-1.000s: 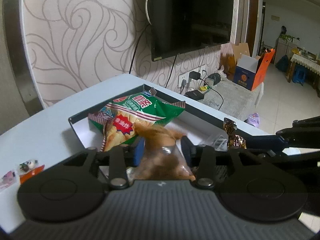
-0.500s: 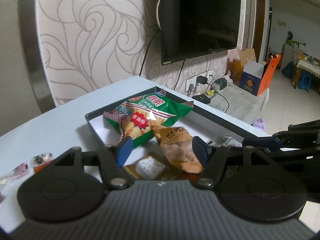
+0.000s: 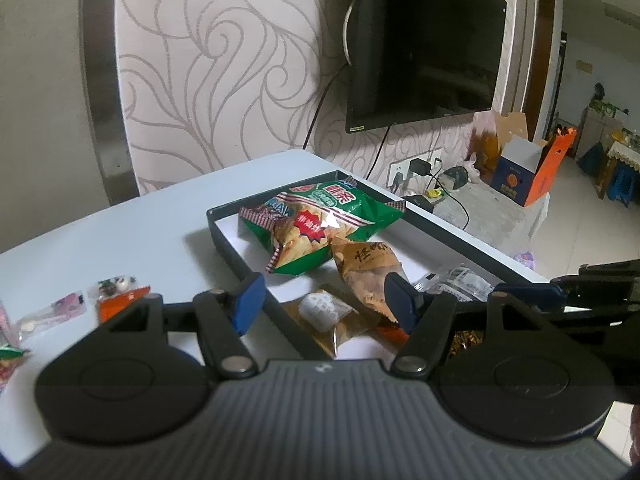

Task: Organize snacks
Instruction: 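Move both tools back over the table toward the orange packet and pink lollipop pack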

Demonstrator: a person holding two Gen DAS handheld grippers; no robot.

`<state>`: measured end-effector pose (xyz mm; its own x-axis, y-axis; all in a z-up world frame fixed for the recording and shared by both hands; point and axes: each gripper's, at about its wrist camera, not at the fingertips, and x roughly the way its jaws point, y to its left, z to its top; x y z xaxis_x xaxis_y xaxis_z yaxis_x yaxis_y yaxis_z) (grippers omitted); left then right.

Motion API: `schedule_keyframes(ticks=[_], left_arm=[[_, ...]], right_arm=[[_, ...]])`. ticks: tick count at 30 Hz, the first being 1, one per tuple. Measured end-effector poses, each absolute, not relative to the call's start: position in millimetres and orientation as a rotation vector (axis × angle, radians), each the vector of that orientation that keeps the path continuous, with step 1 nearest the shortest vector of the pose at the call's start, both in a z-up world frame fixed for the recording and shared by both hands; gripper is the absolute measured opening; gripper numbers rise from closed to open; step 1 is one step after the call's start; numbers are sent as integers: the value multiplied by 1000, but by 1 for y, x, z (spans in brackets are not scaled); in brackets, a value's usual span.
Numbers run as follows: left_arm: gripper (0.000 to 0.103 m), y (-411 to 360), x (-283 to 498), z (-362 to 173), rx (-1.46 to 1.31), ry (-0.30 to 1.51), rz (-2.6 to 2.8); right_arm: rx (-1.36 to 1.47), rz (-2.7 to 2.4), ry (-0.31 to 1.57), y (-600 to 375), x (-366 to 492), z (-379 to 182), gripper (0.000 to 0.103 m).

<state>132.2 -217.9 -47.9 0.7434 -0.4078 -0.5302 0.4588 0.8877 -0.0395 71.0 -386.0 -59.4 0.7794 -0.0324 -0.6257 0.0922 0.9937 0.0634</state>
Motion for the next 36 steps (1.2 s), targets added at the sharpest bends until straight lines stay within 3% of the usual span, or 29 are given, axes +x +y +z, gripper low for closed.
schedule_keyframes(ticks=[3, 9, 21, 36], left_arm=[[68, -213, 126, -45, 85, 547, -469], [68, -195, 124, -40, 53, 535, -421], [68, -129, 155, -42, -5, 541, -208], [68, -72, 208, -60, 18, 549, -13]], right_arm=[[97, -78, 668, -386, 68, -59, 54], [99, -87, 631, -382, 59, -50, 63], [89, -23, 565, -349, 58, -29, 71], [47, 49, 584, -303, 75, -26, 72]])
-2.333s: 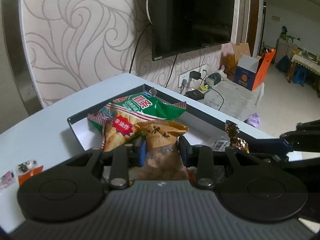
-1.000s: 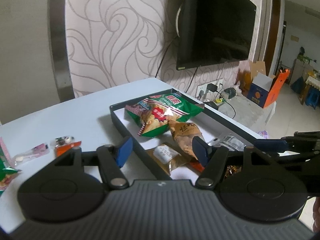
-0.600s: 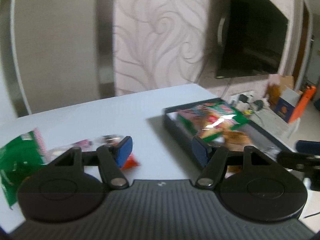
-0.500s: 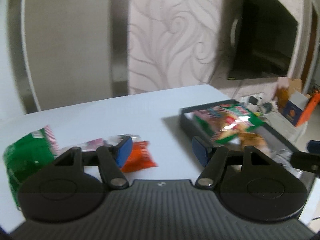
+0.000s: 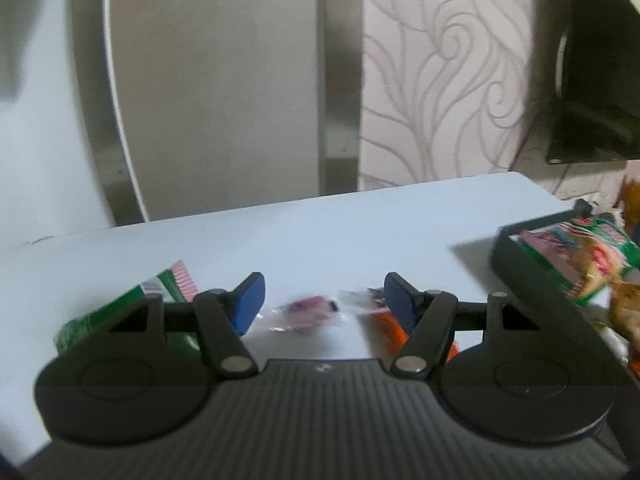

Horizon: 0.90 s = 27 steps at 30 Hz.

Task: Organize snacks
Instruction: 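Move both tools back over the table toward the orange packet and pink lollipop pack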

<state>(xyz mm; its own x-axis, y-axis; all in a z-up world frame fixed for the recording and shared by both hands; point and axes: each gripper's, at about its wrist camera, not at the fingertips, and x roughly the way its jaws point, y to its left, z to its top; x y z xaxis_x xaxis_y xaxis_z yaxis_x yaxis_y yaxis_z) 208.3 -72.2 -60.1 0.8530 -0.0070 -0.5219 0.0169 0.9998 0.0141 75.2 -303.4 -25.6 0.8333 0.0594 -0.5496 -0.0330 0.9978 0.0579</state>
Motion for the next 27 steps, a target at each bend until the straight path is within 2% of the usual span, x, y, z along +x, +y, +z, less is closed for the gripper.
schedule_keyframes(ticks=[18, 27], left_arm=[[68, -43, 260, -79, -35, 714, -30], [68, -44, 242, -87, 0, 720, -45]], right_arm=[[20, 50, 625, -287, 78, -29, 72], [13, 73, 630, -286, 76, -29, 72]])
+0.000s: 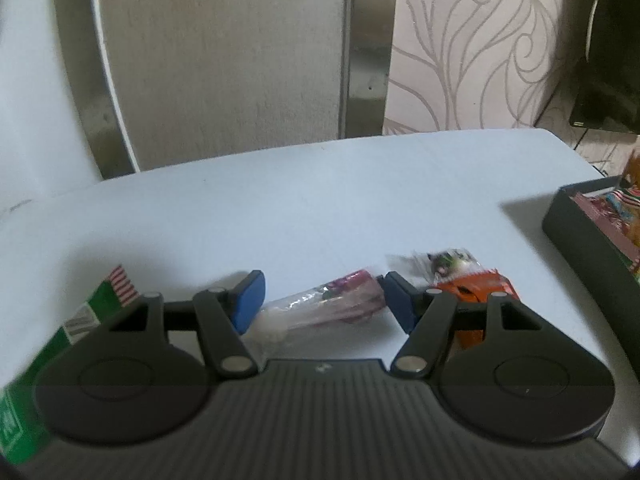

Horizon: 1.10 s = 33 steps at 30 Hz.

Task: Organize snacks
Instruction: 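Move both tools back over the table toward the orange packet and pink lollipop pack, then close the right tool on the orange packet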

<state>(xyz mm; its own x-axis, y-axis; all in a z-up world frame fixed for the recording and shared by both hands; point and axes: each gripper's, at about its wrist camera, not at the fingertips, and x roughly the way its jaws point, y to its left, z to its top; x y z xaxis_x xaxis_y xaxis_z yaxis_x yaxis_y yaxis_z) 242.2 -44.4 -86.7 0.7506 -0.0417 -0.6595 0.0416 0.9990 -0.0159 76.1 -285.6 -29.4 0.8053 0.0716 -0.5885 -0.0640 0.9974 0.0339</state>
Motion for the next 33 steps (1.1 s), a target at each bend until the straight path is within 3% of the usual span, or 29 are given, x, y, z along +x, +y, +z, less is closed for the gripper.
schedule_keyframes(ticks=[18, 33], left_arm=[[68, -58, 118, -94, 51, 693, -282], [68, -22, 122, -89, 47, 666, -262]], right_arm=[[12, 181, 655, -270, 85, -40, 72], [-27, 265, 683, -221, 122, -52, 72]])
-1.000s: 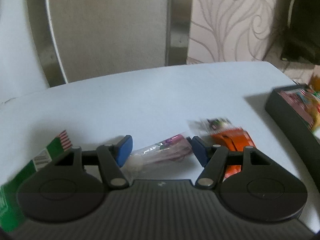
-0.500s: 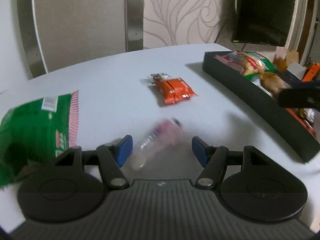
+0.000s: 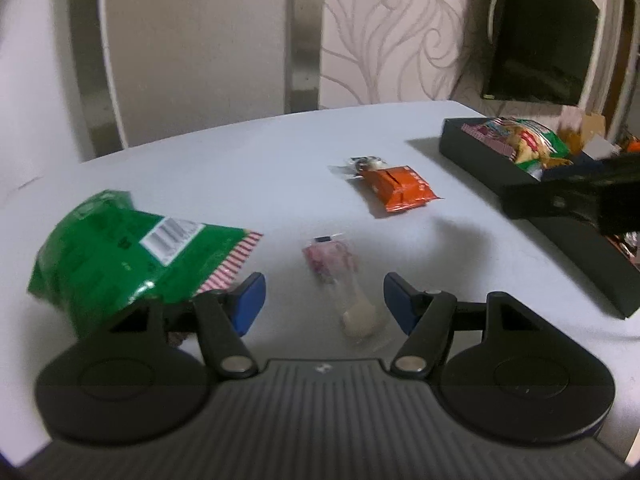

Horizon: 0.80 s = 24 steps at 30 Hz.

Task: Organize snacks
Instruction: 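Close the right tool on the orange packet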

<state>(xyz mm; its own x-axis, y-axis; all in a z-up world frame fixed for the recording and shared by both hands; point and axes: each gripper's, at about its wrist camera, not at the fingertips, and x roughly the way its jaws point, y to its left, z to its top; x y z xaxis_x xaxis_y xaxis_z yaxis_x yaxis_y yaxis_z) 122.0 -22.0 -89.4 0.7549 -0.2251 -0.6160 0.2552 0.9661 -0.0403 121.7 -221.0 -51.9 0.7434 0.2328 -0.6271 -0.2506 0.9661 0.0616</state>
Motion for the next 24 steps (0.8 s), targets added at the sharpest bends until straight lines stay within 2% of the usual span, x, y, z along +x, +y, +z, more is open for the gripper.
schedule_keyframes(ticks=[16, 24], left_arm=[[68, -13, 131, -95, 64, 671, -335], [68, -13, 133, -95, 55, 670, -350]], right_arm=[[-17, 226, 779, -192, 216, -87, 72], [-112, 207, 806, -176, 244, -104, 72]])
